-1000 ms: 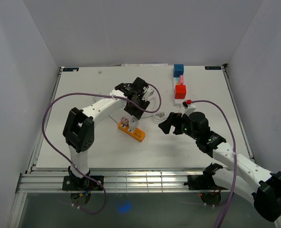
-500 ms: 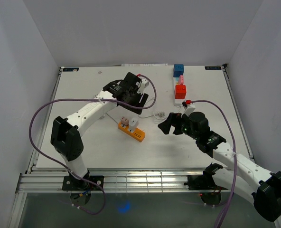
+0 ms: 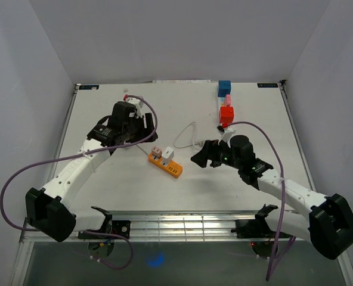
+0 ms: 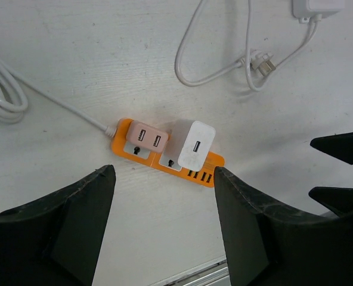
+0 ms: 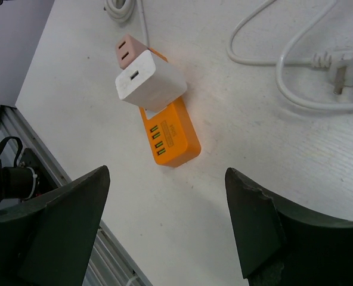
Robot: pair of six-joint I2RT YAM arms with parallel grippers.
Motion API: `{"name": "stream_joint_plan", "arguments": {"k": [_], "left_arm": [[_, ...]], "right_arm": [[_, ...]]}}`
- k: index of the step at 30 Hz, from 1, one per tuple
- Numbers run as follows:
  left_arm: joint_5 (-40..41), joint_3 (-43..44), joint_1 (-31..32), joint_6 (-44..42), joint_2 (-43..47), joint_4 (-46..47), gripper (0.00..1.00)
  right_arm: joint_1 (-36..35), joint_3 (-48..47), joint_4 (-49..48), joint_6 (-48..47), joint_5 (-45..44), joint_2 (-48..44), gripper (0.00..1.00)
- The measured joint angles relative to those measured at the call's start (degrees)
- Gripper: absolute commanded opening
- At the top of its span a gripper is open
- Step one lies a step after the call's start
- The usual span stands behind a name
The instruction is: Insert the plug
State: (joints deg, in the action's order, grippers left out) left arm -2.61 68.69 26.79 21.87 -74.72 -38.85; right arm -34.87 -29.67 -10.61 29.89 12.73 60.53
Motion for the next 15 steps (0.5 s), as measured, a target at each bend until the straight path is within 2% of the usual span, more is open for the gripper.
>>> {"name": "stream_joint_plan", "arguments": {"k": [8,15], "left_arm": [[0.42,-5.81,-2.12,6.88,8.48,3.43,0.78],[2.4,-7.17,-4.72,9.46,10.54,2.93,0.78]], "right_arm": [[-2.62,-4.79,-7.54,1.46,5.49,10.62,0.74],[-5.84,-11.17,-11.41,2.49,8.15,19.65,0.49]]}}
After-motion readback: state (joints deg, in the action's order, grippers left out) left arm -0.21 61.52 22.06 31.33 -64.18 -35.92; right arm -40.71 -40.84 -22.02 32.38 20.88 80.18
